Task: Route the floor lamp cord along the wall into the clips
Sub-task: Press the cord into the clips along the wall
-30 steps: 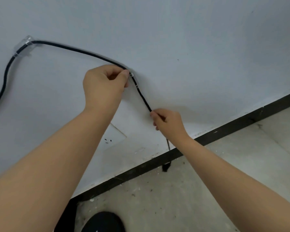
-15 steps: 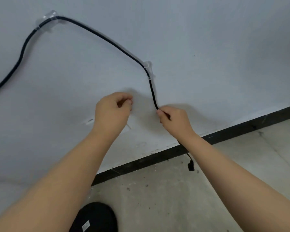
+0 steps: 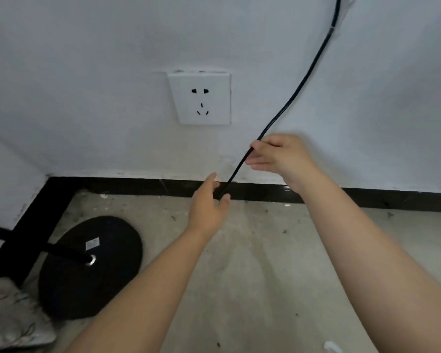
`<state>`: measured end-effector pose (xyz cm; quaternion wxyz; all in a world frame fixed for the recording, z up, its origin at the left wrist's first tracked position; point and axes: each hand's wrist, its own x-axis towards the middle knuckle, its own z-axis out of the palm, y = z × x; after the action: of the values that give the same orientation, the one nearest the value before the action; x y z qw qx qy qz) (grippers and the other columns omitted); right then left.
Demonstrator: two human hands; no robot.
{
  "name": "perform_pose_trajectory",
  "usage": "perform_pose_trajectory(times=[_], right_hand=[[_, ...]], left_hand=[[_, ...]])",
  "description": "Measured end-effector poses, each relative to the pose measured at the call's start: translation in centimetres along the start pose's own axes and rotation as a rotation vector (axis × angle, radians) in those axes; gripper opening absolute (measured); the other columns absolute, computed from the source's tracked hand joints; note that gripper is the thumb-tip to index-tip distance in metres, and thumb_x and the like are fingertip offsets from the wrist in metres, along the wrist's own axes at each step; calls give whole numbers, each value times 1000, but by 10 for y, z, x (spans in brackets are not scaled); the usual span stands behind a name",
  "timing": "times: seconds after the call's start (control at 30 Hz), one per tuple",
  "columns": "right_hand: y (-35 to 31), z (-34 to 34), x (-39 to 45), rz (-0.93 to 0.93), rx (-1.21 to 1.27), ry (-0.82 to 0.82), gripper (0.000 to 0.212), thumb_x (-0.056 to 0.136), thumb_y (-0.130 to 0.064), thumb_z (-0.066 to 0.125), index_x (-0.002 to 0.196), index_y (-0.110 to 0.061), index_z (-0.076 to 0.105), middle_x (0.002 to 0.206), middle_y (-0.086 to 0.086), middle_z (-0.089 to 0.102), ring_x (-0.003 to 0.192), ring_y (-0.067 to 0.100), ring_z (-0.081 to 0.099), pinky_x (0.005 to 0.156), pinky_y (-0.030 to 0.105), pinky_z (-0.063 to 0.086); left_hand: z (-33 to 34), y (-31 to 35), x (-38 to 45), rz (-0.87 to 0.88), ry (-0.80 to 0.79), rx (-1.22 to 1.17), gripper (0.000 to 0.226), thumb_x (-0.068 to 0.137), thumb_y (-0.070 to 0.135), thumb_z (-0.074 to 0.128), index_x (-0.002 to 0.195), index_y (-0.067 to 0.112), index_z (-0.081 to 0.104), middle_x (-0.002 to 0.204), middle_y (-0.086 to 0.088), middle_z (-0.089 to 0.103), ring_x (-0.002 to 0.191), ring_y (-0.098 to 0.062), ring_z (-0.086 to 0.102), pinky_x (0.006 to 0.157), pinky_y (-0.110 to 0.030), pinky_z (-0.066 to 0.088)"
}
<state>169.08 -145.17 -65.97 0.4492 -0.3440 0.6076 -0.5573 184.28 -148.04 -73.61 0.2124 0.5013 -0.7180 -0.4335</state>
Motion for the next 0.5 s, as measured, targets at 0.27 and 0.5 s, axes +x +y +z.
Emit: perform_pose_trajectory(times=[0.27, 0.5], right_hand=[[2, 28, 1, 12, 5, 21, 23, 89, -11, 50, 68, -13, 58, 70, 5, 60, 58, 10, 66, 60, 19, 58], [24, 26, 13, -30, -156, 152, 21, 84, -6, 57, 65, -14, 59, 65, 5, 59, 54, 7, 63, 58, 16, 57]], left_hand=[[-9, -18, 14, -18, -104, -44, 25, 96, 11, 38, 115, 2, 52, 119, -12, 58, 103, -22, 55, 78, -24, 43], [-20, -21, 22, 140, 88, 132, 21, 93, 14, 46, 76, 7, 57, 64, -8, 53, 64, -29, 50, 62, -35, 43]])
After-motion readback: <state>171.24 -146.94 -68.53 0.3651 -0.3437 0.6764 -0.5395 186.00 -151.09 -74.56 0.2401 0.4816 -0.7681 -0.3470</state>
